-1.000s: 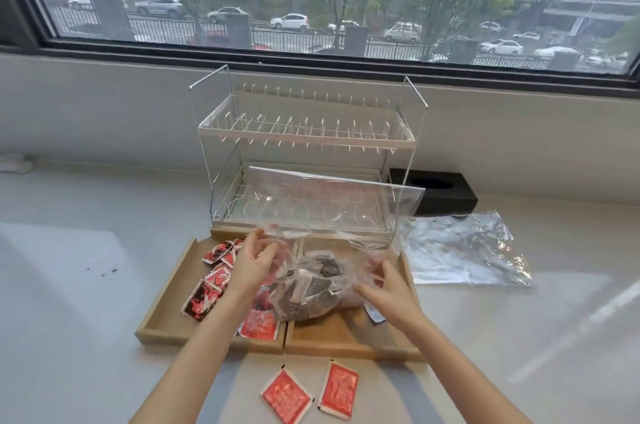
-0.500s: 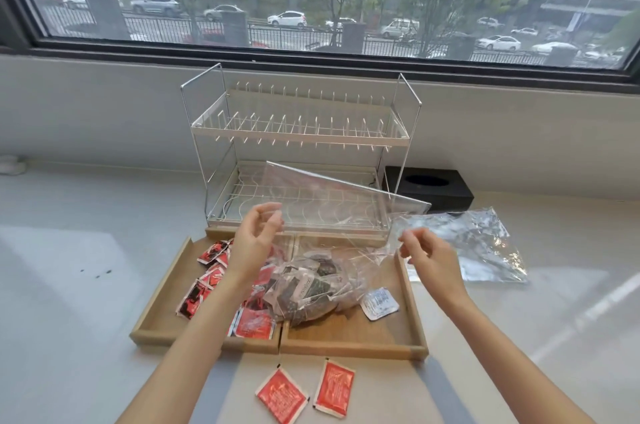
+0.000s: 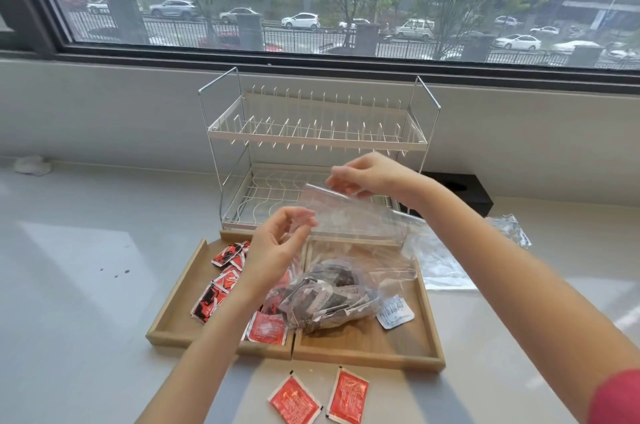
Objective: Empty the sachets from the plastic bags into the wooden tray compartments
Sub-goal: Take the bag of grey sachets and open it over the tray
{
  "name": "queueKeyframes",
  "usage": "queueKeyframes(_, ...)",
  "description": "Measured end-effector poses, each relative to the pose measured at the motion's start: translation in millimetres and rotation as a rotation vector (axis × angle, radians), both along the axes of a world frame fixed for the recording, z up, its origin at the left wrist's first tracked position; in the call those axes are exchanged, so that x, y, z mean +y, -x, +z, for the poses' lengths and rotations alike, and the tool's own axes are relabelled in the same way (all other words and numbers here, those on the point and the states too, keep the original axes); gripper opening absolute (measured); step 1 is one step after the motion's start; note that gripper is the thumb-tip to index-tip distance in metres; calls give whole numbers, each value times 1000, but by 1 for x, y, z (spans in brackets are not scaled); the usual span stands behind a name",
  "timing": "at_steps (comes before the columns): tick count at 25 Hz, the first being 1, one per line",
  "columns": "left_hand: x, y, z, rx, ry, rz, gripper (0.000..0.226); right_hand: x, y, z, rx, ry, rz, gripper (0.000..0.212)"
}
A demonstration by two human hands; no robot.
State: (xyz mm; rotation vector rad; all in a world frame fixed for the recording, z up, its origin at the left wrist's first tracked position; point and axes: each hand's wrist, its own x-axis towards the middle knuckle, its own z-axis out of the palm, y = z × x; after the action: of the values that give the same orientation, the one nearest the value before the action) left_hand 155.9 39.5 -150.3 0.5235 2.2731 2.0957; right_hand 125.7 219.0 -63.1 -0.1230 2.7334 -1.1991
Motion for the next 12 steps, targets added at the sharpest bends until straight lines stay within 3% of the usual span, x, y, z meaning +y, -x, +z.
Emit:
queueKeyframes(5,-1,2,0,11,-4,15,12,0,-2,-18,-278,17,283,30)
queueKeyframes(9,0,4,-1,-9,-18,-5,14,-3,-5,-24,-278,18,318,18)
queueKeyframes(12,1,3,1,-7,-34,-38,18,-4,-10,-25,-250,15,294,21)
